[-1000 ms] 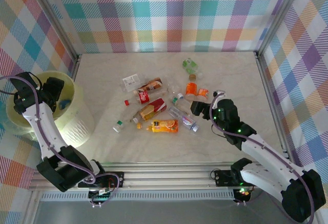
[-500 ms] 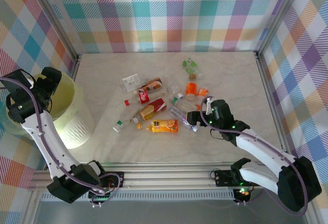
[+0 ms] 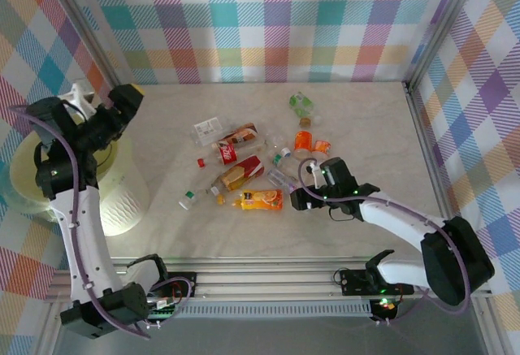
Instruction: Put the plastic bottles in the bin
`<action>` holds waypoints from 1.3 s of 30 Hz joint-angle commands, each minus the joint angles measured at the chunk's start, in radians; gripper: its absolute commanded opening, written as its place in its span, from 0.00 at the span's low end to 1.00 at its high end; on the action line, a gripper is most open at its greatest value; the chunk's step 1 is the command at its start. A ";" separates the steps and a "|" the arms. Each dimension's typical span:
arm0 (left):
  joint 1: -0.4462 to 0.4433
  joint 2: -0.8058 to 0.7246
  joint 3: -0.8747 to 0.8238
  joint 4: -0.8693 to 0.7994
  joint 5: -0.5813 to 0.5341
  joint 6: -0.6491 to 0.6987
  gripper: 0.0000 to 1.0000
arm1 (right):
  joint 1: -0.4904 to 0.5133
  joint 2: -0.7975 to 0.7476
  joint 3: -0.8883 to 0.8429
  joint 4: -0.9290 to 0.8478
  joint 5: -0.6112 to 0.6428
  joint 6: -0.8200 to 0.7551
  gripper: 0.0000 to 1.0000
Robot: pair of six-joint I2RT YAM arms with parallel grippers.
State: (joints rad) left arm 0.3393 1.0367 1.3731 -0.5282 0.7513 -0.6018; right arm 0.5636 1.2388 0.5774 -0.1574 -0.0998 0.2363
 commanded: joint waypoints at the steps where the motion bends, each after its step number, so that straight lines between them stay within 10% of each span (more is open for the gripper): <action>1: -0.114 -0.023 -0.008 0.093 0.007 0.012 1.00 | 0.022 0.046 0.058 -0.010 -0.019 -0.098 0.88; 19: -0.736 0.086 -0.247 0.413 -0.349 -0.105 1.00 | 0.091 0.226 0.125 -0.054 0.135 -0.052 0.78; 39: -0.864 0.224 -0.327 0.417 -0.526 -0.201 1.00 | 0.127 0.022 0.021 0.050 0.260 0.000 0.41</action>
State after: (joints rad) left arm -0.5129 1.2430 1.0492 -0.1501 0.2401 -0.7841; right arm 0.6827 1.3357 0.5999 -0.1242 0.1257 0.2089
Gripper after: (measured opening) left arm 0.998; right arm 0.502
